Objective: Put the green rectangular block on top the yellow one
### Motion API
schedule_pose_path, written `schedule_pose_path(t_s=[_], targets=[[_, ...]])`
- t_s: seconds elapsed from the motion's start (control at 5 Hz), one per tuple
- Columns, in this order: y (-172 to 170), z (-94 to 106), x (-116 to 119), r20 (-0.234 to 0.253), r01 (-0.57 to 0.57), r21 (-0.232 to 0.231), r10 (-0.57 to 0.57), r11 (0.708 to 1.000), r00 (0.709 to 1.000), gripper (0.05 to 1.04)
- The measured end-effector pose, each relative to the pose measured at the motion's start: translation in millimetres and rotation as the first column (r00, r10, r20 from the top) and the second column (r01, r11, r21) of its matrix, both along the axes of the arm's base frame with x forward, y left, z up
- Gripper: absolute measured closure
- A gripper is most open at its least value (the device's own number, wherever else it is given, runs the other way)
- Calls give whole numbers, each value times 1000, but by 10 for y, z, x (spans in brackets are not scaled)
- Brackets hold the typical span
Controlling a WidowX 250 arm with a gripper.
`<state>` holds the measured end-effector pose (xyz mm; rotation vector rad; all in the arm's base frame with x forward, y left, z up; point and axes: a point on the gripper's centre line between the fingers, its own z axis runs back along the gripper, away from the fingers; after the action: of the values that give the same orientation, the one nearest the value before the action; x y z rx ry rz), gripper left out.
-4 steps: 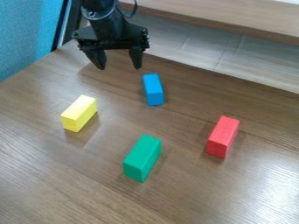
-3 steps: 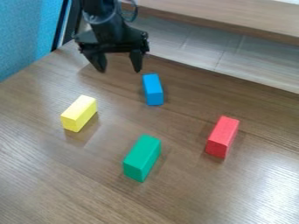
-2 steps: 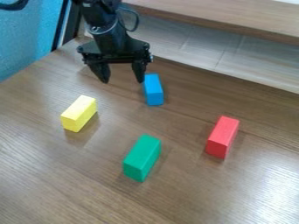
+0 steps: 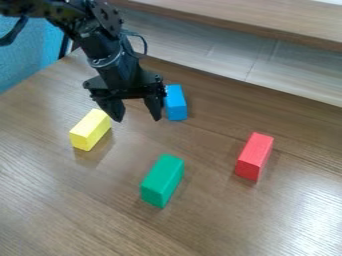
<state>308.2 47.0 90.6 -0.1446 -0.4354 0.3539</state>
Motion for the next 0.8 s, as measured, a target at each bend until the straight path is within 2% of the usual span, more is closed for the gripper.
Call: schedule_pose_path(t_s=[0.4, 0.6, 0.8], targets=[[-403, -165, -240, 10, 132, -9, -132, 991, 991, 84], [-558, -185, -289, 31, 180, -17, -179, 984, 983, 84], [-677, -250, -346, 25, 206, -16, -205, 979, 978, 84]])
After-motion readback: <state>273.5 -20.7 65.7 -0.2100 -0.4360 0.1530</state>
